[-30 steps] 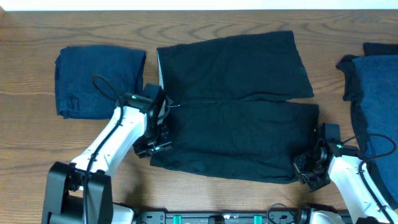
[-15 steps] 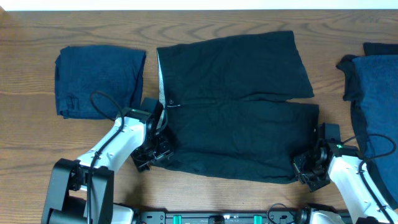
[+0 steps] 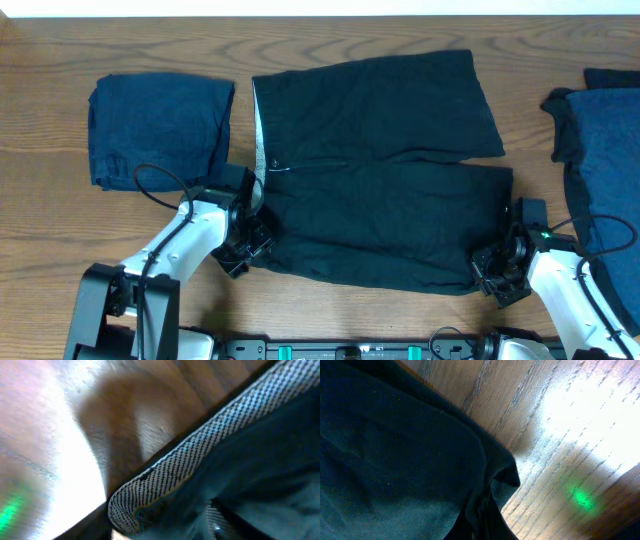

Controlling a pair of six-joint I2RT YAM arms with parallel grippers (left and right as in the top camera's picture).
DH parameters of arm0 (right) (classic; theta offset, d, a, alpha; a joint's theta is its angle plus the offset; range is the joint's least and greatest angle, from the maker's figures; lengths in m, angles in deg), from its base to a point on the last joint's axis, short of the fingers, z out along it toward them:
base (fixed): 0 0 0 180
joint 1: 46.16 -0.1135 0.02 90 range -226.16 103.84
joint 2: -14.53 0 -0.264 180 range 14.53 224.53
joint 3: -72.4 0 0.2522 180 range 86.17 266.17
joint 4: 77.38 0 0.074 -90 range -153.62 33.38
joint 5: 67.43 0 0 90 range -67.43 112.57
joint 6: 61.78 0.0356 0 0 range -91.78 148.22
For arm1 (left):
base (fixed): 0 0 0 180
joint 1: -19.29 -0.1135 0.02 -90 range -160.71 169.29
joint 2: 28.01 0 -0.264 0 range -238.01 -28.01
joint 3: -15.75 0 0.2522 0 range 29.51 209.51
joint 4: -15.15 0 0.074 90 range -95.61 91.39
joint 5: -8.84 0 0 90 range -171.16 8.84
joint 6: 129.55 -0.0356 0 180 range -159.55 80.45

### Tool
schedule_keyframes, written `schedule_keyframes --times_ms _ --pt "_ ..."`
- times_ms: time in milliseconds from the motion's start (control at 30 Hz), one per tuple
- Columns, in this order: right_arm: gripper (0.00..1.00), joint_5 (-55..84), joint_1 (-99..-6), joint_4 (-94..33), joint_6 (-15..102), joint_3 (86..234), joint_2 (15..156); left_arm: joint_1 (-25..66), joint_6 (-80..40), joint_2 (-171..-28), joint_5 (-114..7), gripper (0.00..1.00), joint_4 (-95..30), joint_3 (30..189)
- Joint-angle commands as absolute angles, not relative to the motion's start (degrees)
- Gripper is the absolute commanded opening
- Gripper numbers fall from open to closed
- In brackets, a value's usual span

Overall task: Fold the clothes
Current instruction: 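Grasp the bottom-left and bottom-right hems with both grippers, then lift the bottom hems with both grippers and fold them up to the waistband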

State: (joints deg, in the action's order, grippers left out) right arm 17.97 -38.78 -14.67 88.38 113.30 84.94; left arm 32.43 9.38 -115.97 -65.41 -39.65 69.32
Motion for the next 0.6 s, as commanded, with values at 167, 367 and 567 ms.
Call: schedule_keyframes --times_ms 167,367,567 --pt "0.01 17.2 -38.6 -16.3 84.6 111.9 86.3 32.2 2.4 -117.7 -64.8 0.22 -39.3 67.0" --pt "0.01 17.2 -38.6 -14.2 76.1 116.1 86.1 32.2 -2.8 -117.1 -64.9 0.09 -40.7 67.0" --pt "0.01 16.9 -38.6 -9.7 69.5 122.5 86.0 32.2 -3.2 -112.7 -64.9 0.07 -41.2 68.0"
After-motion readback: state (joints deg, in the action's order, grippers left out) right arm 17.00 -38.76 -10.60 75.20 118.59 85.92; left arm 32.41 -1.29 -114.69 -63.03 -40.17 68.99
